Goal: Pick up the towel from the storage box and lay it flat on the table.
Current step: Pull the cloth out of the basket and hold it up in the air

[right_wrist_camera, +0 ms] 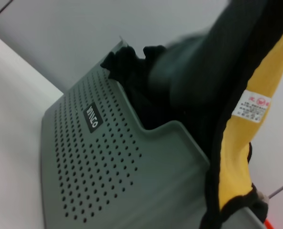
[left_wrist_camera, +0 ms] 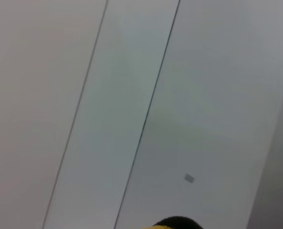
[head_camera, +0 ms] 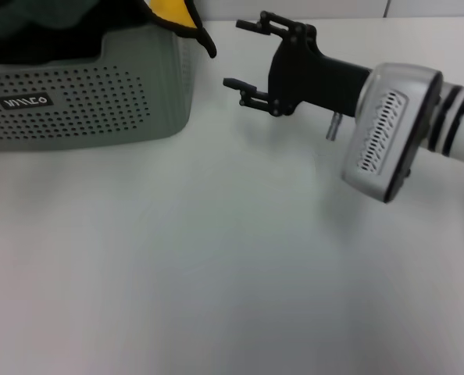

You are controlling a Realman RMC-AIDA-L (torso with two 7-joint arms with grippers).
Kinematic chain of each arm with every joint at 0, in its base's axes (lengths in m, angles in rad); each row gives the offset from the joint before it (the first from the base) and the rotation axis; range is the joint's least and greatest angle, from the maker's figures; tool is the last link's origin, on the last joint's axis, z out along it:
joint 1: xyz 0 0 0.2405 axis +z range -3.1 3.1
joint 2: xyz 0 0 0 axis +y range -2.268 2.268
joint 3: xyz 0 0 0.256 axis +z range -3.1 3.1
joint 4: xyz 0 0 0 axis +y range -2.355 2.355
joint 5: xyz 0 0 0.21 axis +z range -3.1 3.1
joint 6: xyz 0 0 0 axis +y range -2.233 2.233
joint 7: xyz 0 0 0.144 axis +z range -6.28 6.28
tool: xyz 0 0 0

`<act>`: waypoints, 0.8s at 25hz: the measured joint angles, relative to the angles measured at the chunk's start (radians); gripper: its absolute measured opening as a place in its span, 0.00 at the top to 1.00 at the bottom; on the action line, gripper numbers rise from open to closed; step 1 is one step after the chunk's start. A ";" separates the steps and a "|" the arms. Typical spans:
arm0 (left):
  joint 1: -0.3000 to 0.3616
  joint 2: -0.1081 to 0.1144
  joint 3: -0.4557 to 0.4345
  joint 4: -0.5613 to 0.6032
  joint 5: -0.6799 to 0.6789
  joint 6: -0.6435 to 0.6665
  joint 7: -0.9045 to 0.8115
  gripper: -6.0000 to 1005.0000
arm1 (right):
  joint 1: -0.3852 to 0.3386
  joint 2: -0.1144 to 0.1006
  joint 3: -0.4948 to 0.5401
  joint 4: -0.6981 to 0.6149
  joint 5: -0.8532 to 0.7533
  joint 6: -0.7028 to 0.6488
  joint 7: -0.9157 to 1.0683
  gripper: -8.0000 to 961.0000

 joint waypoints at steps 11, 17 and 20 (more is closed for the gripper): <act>0.003 -0.001 -0.001 -0.072 0.002 0.011 0.030 0.97 | 0.076 0.000 -0.012 0.031 0.000 -0.051 0.000 0.27; 0.001 0.001 0.001 -0.078 0.003 0.012 0.033 0.97 | 0.105 0.000 -0.030 0.043 0.006 -0.054 0.001 0.34; 0.000 -0.001 0.000 -0.078 0.003 0.019 0.038 0.97 | 0.122 0.000 -0.031 0.055 0.013 -0.061 0.001 0.38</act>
